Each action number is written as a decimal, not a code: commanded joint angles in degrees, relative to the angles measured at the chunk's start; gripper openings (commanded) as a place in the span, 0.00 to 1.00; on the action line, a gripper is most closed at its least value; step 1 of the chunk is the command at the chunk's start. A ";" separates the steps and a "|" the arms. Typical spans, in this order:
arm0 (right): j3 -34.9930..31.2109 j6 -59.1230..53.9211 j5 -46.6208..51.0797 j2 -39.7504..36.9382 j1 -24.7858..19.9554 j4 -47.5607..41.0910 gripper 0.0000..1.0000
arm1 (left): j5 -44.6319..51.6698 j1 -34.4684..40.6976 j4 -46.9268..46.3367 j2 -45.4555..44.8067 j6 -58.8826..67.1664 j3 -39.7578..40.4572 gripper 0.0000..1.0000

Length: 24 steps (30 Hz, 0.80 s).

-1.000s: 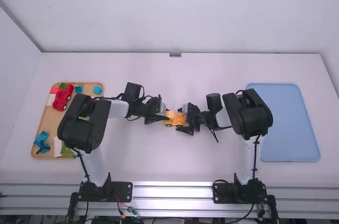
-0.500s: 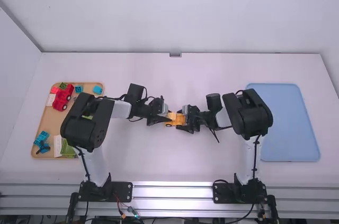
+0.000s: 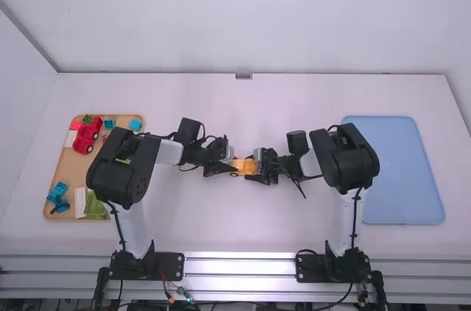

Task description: Assemble lego blocks to make yellow taxi

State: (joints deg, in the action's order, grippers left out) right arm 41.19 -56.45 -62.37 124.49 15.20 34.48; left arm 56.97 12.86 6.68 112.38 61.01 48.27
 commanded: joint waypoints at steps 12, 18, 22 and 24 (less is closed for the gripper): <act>0.15 -4.13 2.23 0.72 -0.15 -2.54 0.60 | -3.30 0.26 -16.52 -0.74 11.04 6.62 0.02; 0.02 -5.27 2.14 0.72 -0.15 -3.72 0.60 | -3.21 0.28 -16.31 -0.74 10.80 6.36 0.02; 0.04 -5.55 1.95 0.72 -0.15 -3.74 0.60 | -3.21 0.26 -15.50 -0.74 10.80 6.10 0.02; 0.02 -5.51 1.95 0.72 -0.13 -3.76 0.60 | -2.91 0.26 -14.78 -0.74 10.78 5.90 0.02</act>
State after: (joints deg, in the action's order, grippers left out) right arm 41.60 -59.88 -63.13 124.46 15.07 31.48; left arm 54.48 12.93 -8.71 112.38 70.57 54.11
